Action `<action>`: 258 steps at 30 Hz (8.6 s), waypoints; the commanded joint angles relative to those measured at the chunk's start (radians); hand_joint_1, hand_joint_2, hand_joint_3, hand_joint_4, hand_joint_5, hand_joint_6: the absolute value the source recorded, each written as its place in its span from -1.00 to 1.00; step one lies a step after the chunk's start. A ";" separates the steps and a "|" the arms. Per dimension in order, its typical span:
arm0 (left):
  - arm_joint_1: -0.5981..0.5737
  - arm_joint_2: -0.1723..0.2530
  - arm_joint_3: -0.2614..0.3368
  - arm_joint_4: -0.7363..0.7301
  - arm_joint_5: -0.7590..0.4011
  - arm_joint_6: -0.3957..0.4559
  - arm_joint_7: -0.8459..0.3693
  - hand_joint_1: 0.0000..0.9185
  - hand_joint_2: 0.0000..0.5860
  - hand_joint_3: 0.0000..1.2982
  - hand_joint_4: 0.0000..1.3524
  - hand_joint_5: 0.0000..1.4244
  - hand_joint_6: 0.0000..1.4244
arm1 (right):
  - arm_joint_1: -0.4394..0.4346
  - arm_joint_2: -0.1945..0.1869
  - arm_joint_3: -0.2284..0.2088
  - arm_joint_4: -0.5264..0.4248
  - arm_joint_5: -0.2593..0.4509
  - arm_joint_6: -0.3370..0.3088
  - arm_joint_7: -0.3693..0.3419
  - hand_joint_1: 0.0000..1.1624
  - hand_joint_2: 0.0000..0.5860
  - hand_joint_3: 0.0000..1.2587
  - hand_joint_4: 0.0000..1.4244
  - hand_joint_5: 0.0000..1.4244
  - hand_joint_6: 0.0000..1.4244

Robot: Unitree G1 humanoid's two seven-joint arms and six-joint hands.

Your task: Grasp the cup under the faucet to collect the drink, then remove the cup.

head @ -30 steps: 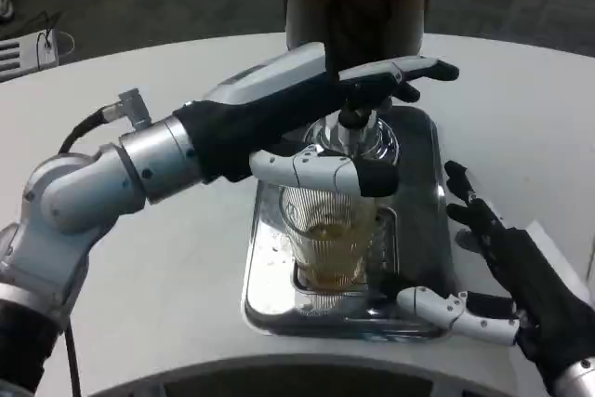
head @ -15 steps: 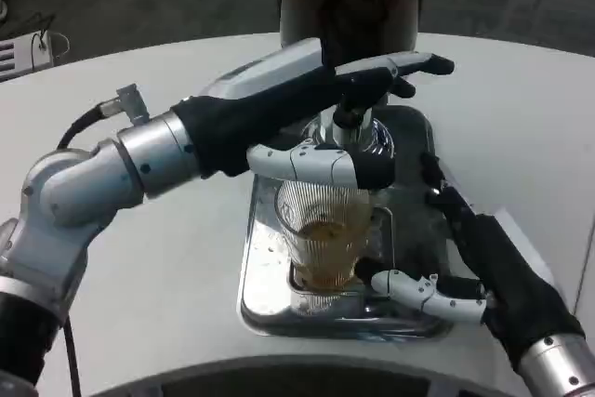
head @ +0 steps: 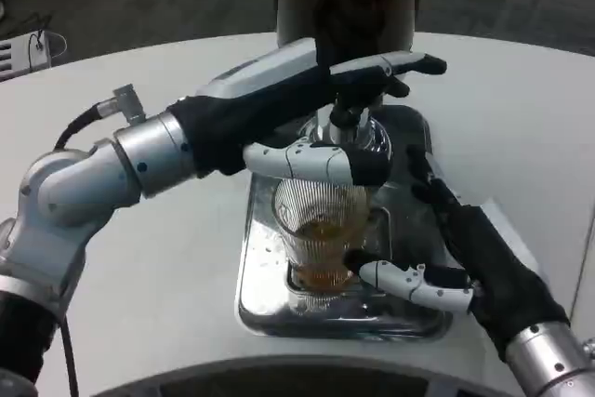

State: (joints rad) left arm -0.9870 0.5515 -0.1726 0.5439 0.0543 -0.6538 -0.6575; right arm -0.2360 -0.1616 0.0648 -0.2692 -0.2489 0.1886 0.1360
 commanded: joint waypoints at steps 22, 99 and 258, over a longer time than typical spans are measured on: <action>0.175 -0.029 0.193 -0.072 -0.028 -0.023 0.187 -1.00 -0.71 -0.75 -0.86 -0.75 -0.62 | -0.013 0.008 0.018 0.018 0.028 -0.026 -0.003 0.38 -0.27 -1.00 -1.00 -0.93 -0.89; 0.661 0.177 0.314 -0.237 0.029 0.235 0.204 -1.00 -0.69 -0.71 -0.83 -0.72 -0.61 | -0.196 0.199 0.164 0.376 -0.117 -0.137 -0.291 0.48 -0.35 -1.00 -0.88 -0.76 -0.81; 1.179 0.116 0.361 -1.174 0.167 0.406 0.185 -1.00 -0.78 -1.00 -1.00 -1.00 -1.00 | 0.426 0.003 -0.004 -0.638 0.041 -0.007 0.028 0.71 -0.29 0.71 0.80 0.92 1.00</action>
State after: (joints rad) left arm 0.1849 0.6680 0.1816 -0.6151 0.2065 -0.2607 -0.4645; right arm 0.1866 -0.1659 0.0607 -0.8716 -0.2264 0.2006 0.1691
